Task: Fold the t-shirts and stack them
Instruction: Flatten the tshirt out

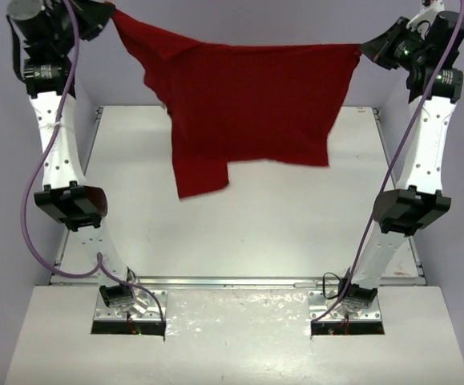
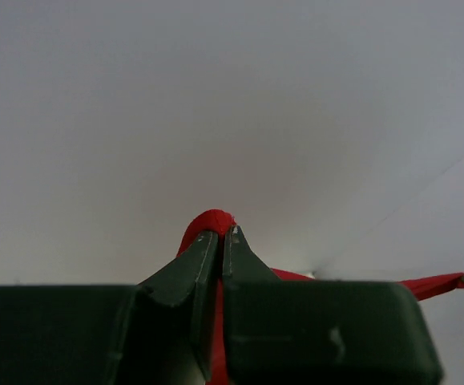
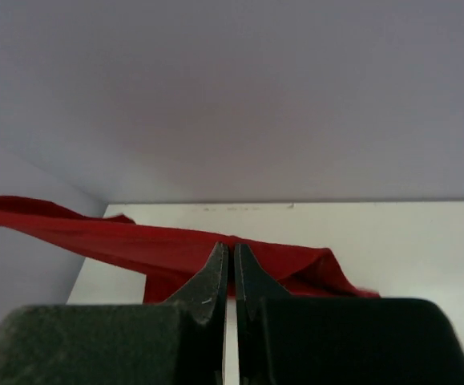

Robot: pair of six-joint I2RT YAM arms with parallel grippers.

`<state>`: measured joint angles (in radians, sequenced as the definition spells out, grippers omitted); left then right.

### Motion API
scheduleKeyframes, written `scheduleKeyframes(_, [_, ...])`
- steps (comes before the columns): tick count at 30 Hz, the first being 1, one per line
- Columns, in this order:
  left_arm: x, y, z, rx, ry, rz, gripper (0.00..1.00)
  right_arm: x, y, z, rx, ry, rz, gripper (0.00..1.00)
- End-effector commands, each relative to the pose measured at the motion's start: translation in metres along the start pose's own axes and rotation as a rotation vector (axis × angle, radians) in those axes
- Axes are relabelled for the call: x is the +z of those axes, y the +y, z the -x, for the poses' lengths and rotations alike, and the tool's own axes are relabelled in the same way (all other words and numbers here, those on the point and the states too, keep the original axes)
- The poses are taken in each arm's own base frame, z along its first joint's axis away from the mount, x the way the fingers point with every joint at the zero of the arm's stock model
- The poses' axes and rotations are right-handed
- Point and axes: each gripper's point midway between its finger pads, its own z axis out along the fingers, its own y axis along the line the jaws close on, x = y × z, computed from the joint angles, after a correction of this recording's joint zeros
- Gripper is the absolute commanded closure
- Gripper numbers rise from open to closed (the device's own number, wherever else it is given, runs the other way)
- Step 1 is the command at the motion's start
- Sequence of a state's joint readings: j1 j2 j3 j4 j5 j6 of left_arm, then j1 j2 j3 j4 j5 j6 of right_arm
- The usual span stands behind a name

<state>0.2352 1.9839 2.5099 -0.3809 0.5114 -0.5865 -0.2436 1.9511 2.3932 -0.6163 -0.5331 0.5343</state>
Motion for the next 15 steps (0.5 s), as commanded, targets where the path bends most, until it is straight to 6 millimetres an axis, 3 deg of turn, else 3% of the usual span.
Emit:
scheduleKeyframes(1, [-0.084,-0.126,0.128,0.205,-0.386,-0.285,1.00,-0.048,0.031,0.087,-0.113,-0.272,0.027,0.99])
scheduleKeyframes(2, [-0.096,-0.129,0.141,0.219,-0.421,-0.298,1.00,-0.045,0.025,0.084,-0.099,-0.267,0.031,0.99])
scheduleKeyframes(5, [-0.117,-0.138,0.150,0.234,-0.429,-0.321,1.00,-0.050,0.021,0.080,-0.120,-0.257,0.017,0.99])
scheduleKeyframes(7, [-0.114,-0.128,0.137,0.230,-0.373,-0.292,1.00,-0.053,0.025,0.071,-0.127,-0.229,0.039,0.99])
scheduleKeyframes(8, [-0.114,-0.127,0.132,0.232,-0.357,-0.286,1.00,-0.047,0.014,0.054,-0.104,-0.187,0.029,0.99])
scheduleKeyframes(11, [-0.125,-0.113,0.107,0.228,-0.313,-0.214,1.00,-0.058,0.028,0.036,-0.125,-0.152,0.082,0.99])
scheduleKeyframes(12, [-0.134,-0.109,0.091,0.220,-0.293,-0.178,1.00,-0.051,0.011,0.002,-0.080,-0.082,0.072,0.99])
scheduleKeyframes(13, [-0.135,-0.097,0.075,0.208,-0.267,-0.120,1.00,-0.069,0.031,0.003,-0.127,-0.122,0.119,0.99])
scheduleKeyframes(14, [-0.160,-0.117,0.072,0.232,-0.292,-0.123,1.00,-0.060,0.004,-0.050,-0.050,-0.033,0.091,0.99])
scheduleKeyframes(15, [-0.153,-0.080,0.033,0.173,-0.220,-0.048,1.00,-0.066,0.002,-0.065,-0.038,-0.037,0.087,0.99])
